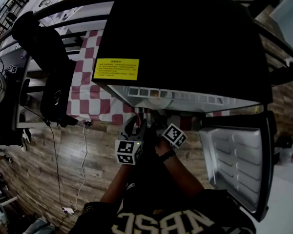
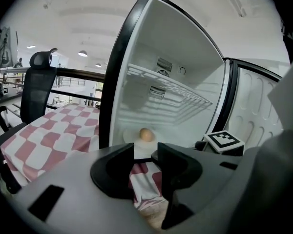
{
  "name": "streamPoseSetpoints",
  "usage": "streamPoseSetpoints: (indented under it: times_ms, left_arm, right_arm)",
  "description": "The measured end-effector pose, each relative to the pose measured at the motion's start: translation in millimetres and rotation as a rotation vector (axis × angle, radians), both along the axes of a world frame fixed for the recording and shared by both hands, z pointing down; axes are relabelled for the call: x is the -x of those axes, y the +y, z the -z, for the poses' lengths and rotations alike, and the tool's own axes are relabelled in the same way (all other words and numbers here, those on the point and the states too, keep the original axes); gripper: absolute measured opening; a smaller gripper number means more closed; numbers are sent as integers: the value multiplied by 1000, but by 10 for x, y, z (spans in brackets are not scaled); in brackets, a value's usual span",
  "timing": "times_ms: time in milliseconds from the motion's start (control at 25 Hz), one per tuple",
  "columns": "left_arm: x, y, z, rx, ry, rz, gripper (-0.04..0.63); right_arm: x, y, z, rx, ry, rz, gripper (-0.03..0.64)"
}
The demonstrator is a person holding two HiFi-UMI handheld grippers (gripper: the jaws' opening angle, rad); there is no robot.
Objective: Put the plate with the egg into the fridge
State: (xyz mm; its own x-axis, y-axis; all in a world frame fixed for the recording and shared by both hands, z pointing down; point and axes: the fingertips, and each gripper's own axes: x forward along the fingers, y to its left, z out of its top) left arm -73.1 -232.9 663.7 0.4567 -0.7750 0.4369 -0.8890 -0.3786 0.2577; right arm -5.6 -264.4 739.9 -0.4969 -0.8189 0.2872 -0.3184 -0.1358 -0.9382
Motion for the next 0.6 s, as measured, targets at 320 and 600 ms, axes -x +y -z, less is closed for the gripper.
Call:
streamPoseSetpoints:
  times_ms: [320,600]
  left_arm:
    - [1,66,-37,30,19,5,166]
    - [-34,121,-61,46,43,8,166]
  right_arm:
    - [32,-349,65,-19,38,12,38]
    - [19,-616,218,-60,76,28,37]
